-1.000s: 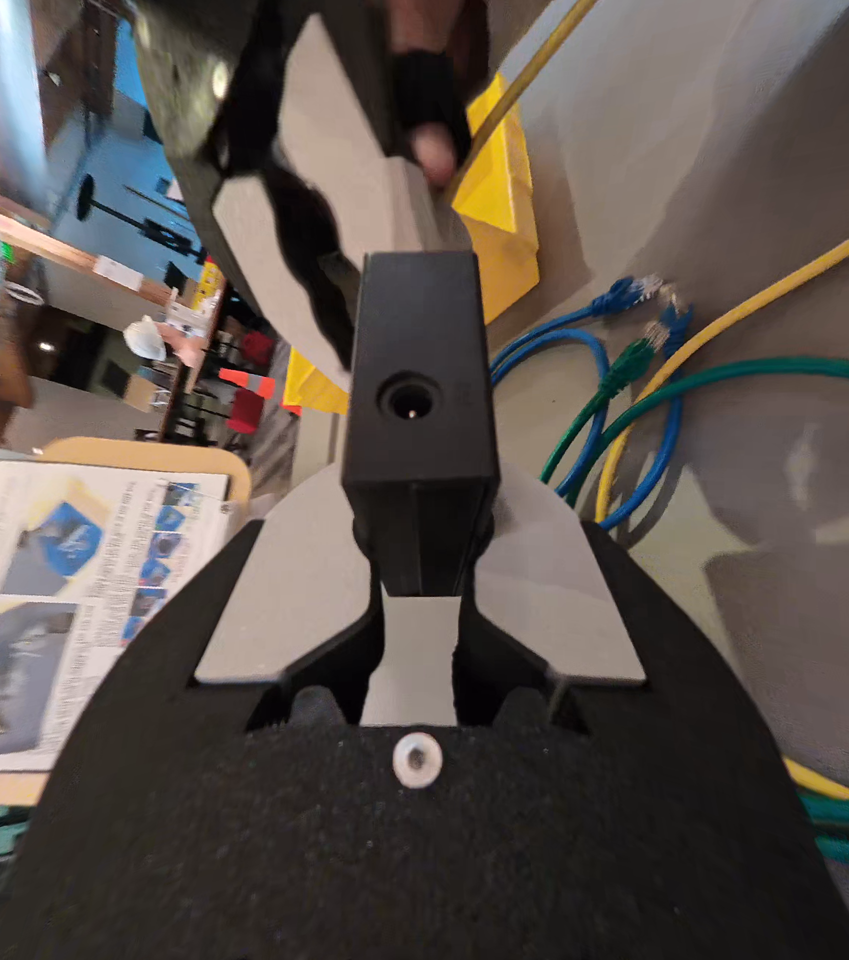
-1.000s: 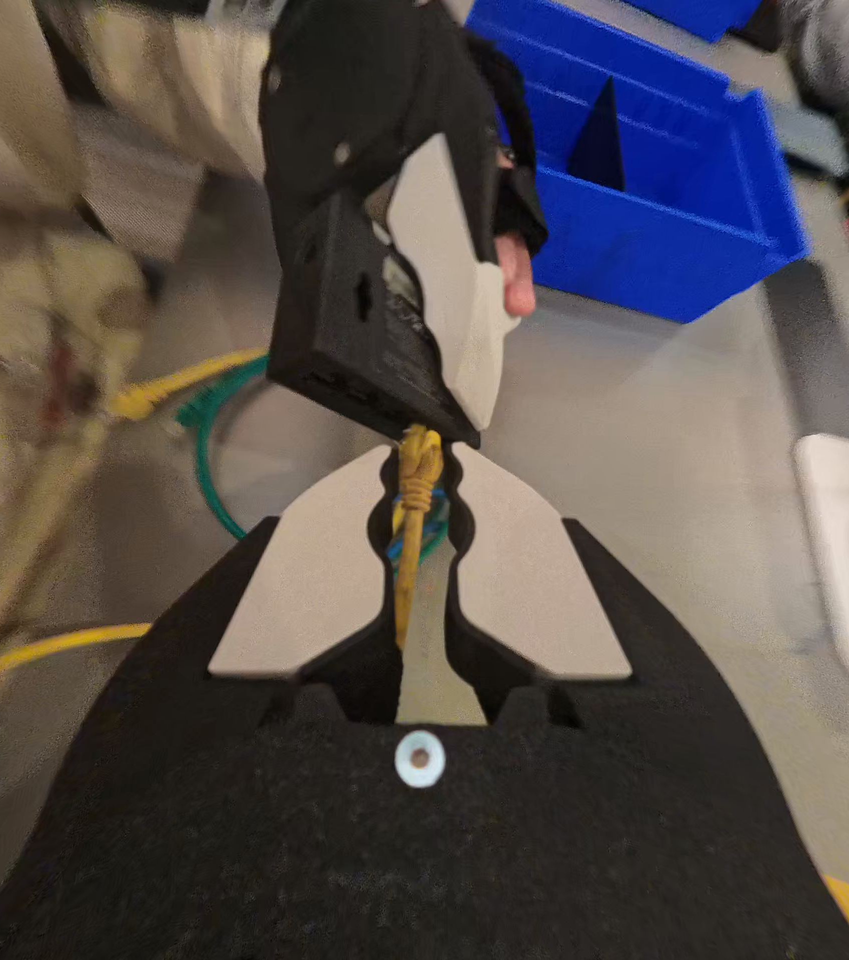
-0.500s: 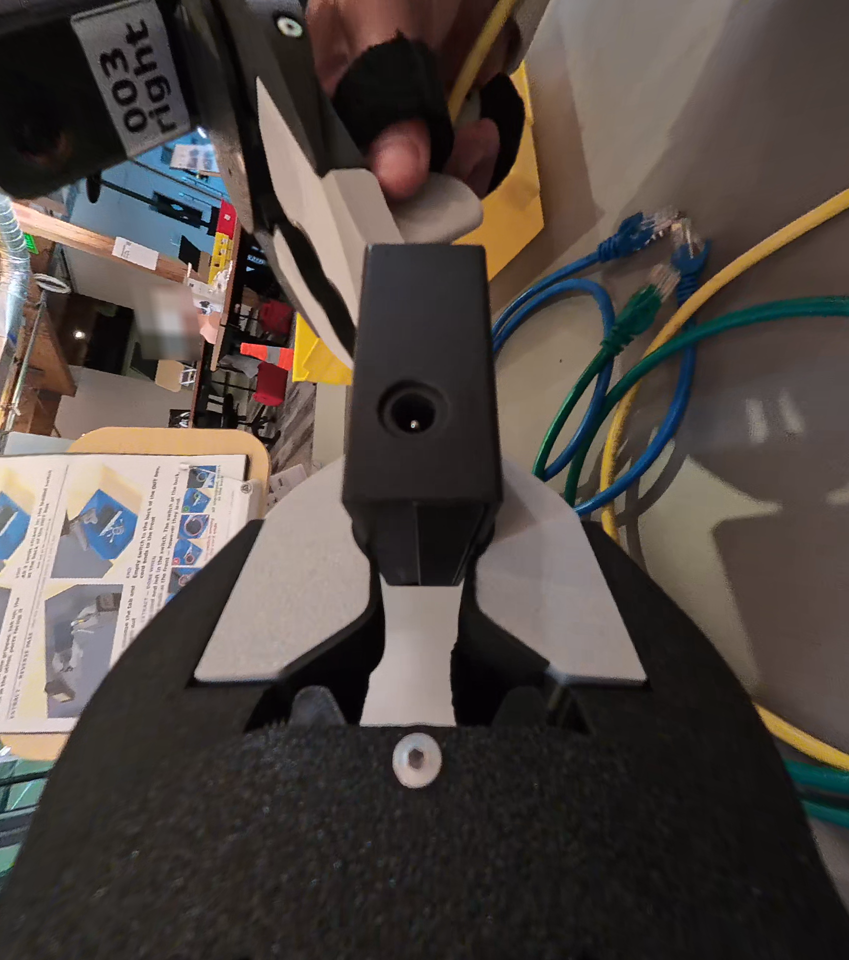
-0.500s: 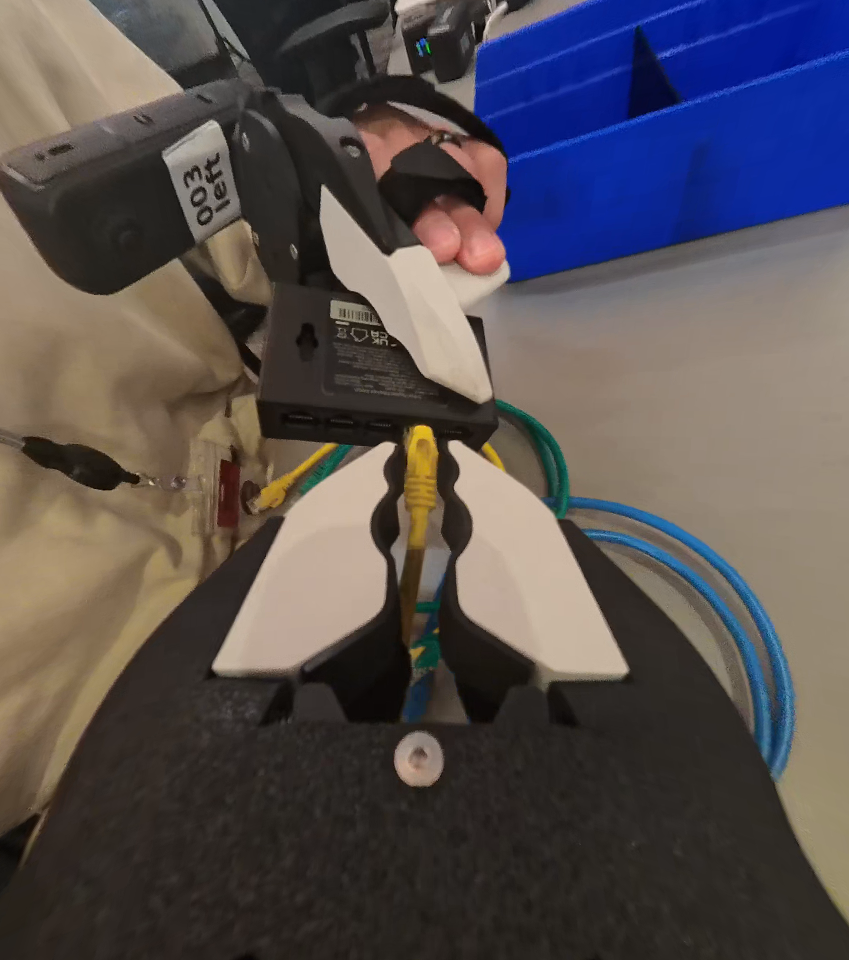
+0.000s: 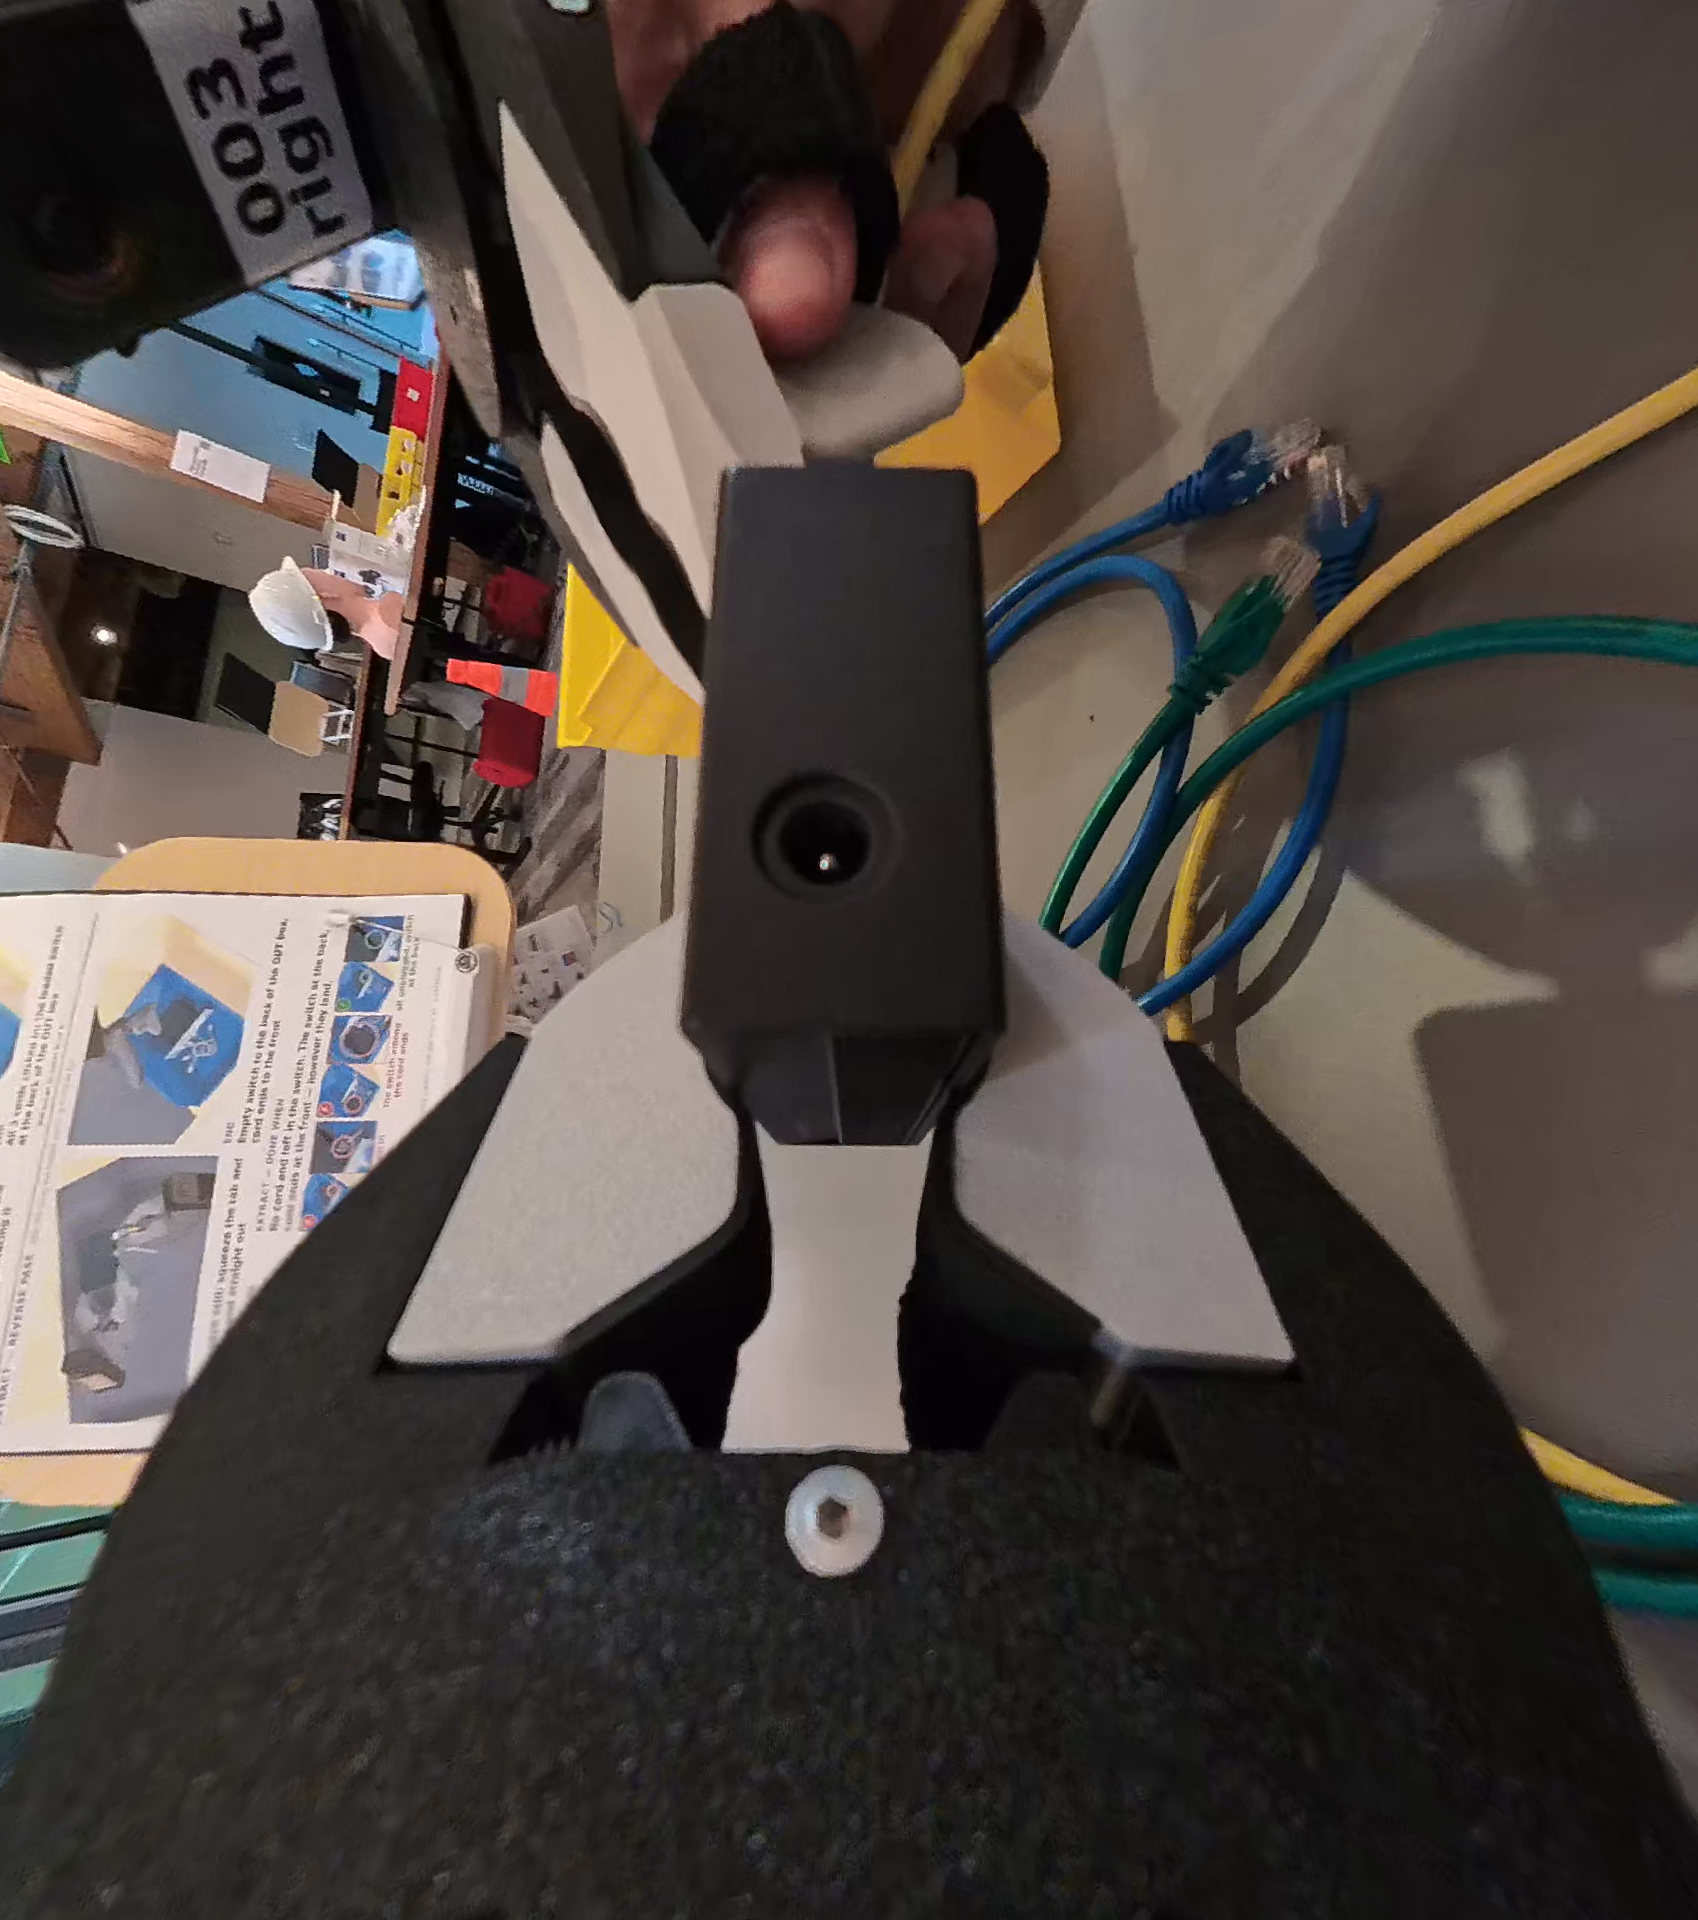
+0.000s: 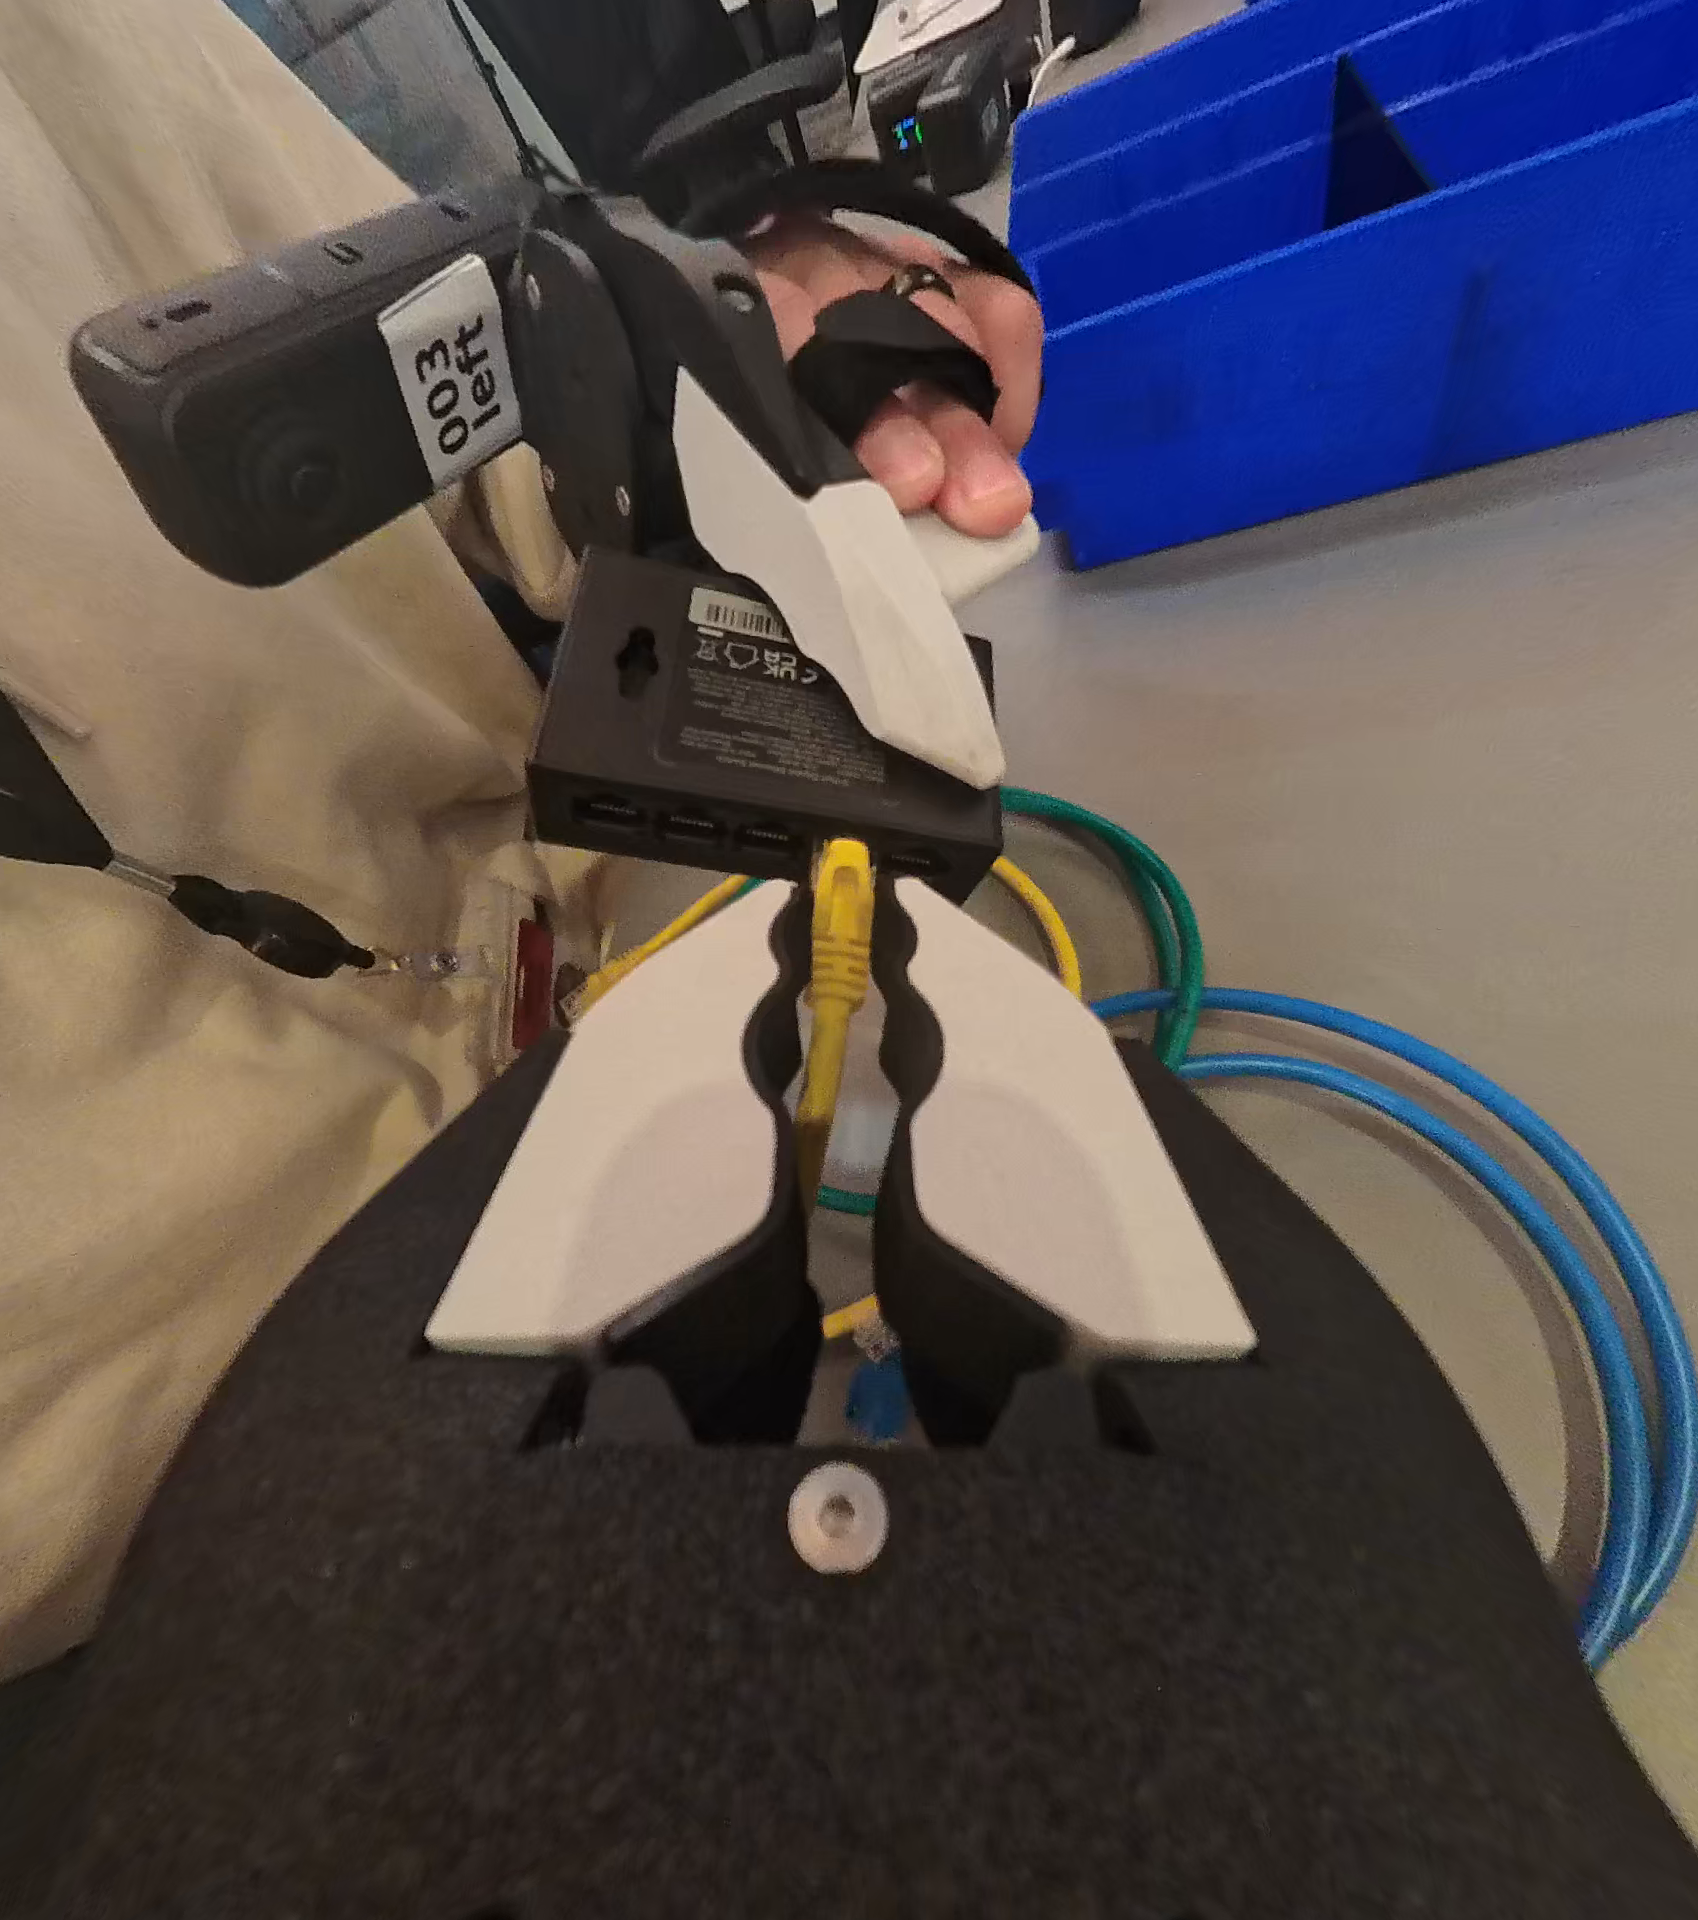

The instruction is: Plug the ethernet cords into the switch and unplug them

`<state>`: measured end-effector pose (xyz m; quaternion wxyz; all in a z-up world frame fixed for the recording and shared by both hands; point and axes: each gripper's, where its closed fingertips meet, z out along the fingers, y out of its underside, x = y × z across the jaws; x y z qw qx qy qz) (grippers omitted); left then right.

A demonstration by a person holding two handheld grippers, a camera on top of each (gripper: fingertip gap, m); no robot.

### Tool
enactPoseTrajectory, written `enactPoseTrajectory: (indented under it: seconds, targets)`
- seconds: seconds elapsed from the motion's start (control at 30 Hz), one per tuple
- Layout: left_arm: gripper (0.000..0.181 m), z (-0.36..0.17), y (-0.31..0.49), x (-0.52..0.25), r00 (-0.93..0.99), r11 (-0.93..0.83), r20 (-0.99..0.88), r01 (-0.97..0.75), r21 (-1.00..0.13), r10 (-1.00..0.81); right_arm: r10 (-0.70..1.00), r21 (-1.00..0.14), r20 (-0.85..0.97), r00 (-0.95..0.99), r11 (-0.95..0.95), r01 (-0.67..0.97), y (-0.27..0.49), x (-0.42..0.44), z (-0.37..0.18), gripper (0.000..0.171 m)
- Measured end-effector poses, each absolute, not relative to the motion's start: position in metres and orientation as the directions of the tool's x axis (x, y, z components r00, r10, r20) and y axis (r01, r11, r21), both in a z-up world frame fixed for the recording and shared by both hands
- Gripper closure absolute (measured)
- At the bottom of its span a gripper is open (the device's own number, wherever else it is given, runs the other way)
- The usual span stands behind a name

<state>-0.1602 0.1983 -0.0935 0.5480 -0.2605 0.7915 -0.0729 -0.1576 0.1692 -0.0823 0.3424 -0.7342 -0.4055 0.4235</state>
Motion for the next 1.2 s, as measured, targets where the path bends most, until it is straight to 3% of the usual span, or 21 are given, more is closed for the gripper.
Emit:
enactPoseTrajectory:
  seconds: [0.07,0.17,0.23,0.3,0.4,0.47,0.7,1.0,1.2]
  targets:
    - [0.151,-0.093,0.198,-0.16,-0.26,0.869,-0.849,-0.326,-0.372,-0.46,0.872,-0.838,-0.375,0.314,-0.464,0.288,0.17,-0.158,-0.084,0.159]
    - [0.151,-0.071,0.198,-0.161,-0.143,0.938,-0.951,-0.258,-0.232,-0.274,0.848,-0.846,-0.432,0.308,-0.499,0.187,0.172,-0.162,-0.067,0.159]
    - [0.152,-0.063,0.193,-0.161,-0.088,0.954,-0.975,-0.239,-0.178,-0.204,0.795,-0.801,-0.563,0.224,-0.592,0.086,0.169,-0.164,-0.054,0.156]
    - [0.152,-0.062,0.186,-0.161,-0.066,0.969,-0.992,-0.226,-0.095,-0.112,0.634,-0.636,-0.763,0.126,-0.772,0.029,0.169,-0.163,-0.055,0.145]
    - [0.152,-0.063,0.184,-0.161,-0.072,0.971,-0.997,-0.239,0.0,-0.018,0.399,-0.399,-0.917,0.01,-0.917,0.02,0.168,-0.165,-0.061,0.154]
    - [0.151,-0.063,0.189,-0.162,-0.075,0.965,-0.997,-0.264,0.01,-0.011,0.328,-0.328,-0.945,-0.019,-0.942,0.064,0.165,-0.165,-0.062,0.155]
    - [0.152,-0.061,0.198,-0.166,-0.066,0.955,-0.997,-0.293,0.045,0.026,0.305,-0.302,-0.952,-0.009,-0.937,0.173,0.158,-0.175,-0.062,0.147]
    - [0.152,-0.062,0.198,-0.167,-0.065,0.956,-0.998,-0.291,0.033,0.015,0.225,-0.231,-0.972,-0.075,-0.969,0.086,0.167,-0.175,-0.06,0.155]
    - [0.152,-0.066,0.198,-0.165,-0.088,0.945,-0.993,-0.31,0.101,0.077,0.212,-0.214,-0.977,-0.038,-0.974,0.077,0.169,-0.174,-0.066,0.157]
